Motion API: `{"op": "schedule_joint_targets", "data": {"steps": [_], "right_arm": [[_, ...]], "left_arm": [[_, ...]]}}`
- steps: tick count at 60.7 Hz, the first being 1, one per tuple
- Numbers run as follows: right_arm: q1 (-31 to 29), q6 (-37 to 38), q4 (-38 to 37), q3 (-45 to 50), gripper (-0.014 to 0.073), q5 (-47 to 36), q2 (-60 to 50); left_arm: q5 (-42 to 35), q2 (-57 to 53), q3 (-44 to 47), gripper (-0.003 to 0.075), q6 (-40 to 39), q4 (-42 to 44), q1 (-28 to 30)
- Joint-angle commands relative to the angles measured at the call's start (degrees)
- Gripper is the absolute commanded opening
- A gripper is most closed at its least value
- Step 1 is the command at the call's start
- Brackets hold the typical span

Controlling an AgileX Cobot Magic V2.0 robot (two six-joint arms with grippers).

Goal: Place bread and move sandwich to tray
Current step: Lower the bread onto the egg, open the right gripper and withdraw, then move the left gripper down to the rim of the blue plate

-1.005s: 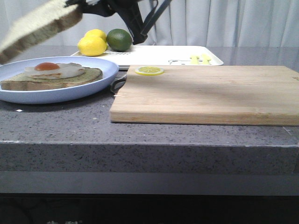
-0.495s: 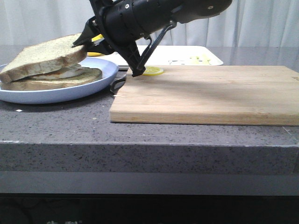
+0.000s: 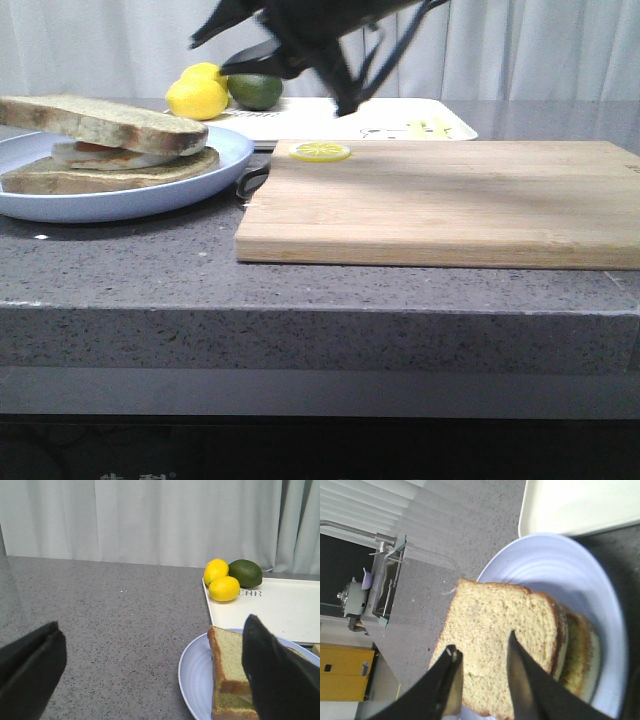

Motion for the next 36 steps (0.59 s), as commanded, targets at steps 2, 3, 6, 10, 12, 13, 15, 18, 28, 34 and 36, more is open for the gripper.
{"op": "schedule_joint_targets", "data": {"steps": [2,3,6,10,12,13,15,18,28,34,36], "right_arm": [[-2.19,-0.47,-4.95,1.05,0.0259,2.47,-8.44],[-2.42,-0.47,-6.21,1.39,0.0259,2.6,-9.17],[-2.96,-0.47,-11.28,1.75,0.0258,3.29,-12.09],[-3.31,-0.47,-19.43,1.75,0.0257,4.97,-15.72],[-3.33,-0.42,-23.39,1.75,0.0256,5.6,-17.5],[-3.33,-0.35,-24.91,1.75,0.0256,5.84,-18.19],[-3.33,0.05,-28.5,1.75,0.0255,6.35,-19.87],[-3.33,1.51,-33.32,1.75,0.0248,6.73,-22.02],[-5.06,8.35,-50.27,1.75,0.0033,10.21,-28.51],[-7.48,13.28,-59.16,1.75,-0.0118,14.69,-31.43],[-8.49,14.35,-61.67,1.75,-0.0109,16.19,-32.3]], "left_arm": [[-5.13,0.36,-2.04,0.0693,-0.13,0.01,0.11],[-5.13,0.36,-2.04,0.0693,-0.13,0.01,0.11],[-5.13,0.36,-2.04,0.0693,-0.13,0.01,0.11],[-5.13,0.36,-2.04,0.0693,-0.13,0.01,0.11],[-5.13,0.36,-2.04,0.0693,-0.13,0.01,0.11],[-5.13,0.36,-2.04,0.0693,-0.13,0.01,0.11],[-5.13,0.36,-2.04,0.0693,-0.13,0.01,0.11],[-5.13,0.36,-2.04,0.0693,-0.13,0.01,0.11],[-5.13,0.36,-2.04,0.0693,-0.13,0.01,0.11],[-5.13,0.36,-2.04,0.0693,-0.13,0.01,0.11],[-5.13,0.36,-2.04,0.0693,-0.13,0.01,0.11]]}}
